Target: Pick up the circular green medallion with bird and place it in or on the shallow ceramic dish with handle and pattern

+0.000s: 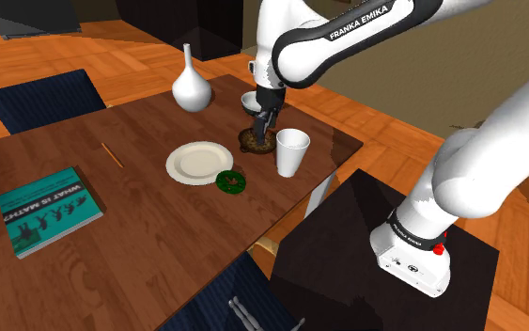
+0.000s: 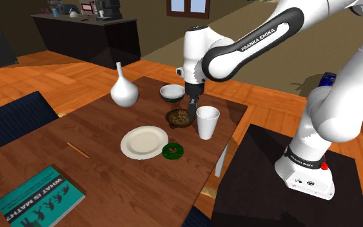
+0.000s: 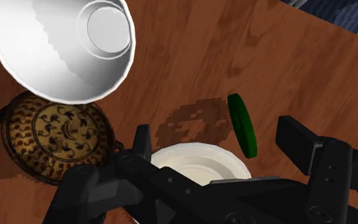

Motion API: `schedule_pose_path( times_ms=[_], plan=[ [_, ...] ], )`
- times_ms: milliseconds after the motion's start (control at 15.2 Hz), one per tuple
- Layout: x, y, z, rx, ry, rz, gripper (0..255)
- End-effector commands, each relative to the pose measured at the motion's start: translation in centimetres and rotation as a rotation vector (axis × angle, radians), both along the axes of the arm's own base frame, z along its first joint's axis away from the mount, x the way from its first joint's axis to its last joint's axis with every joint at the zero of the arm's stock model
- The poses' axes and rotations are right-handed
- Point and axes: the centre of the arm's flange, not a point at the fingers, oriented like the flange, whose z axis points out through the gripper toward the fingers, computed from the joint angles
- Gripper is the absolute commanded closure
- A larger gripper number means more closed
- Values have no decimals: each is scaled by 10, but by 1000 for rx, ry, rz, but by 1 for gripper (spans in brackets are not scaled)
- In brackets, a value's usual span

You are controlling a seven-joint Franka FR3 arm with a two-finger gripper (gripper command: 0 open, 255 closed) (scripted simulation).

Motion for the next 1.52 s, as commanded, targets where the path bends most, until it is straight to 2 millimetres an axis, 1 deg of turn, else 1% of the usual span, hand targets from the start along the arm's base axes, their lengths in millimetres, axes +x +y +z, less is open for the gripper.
schedule_pose_path(
  times_ms=[0,330,660,1122,1188,1452],
  plan=[
    [9,15,-19,7,2,37,0],
    [29,53,-67,21,9,129,0],
    [46,93,-113,35,16,218,0],
    [46,93,-150,35,16,218,0],
    [46,94,-153,35,16,218,0],
    [46,94,-153,35,16,218,0]
  ],
)
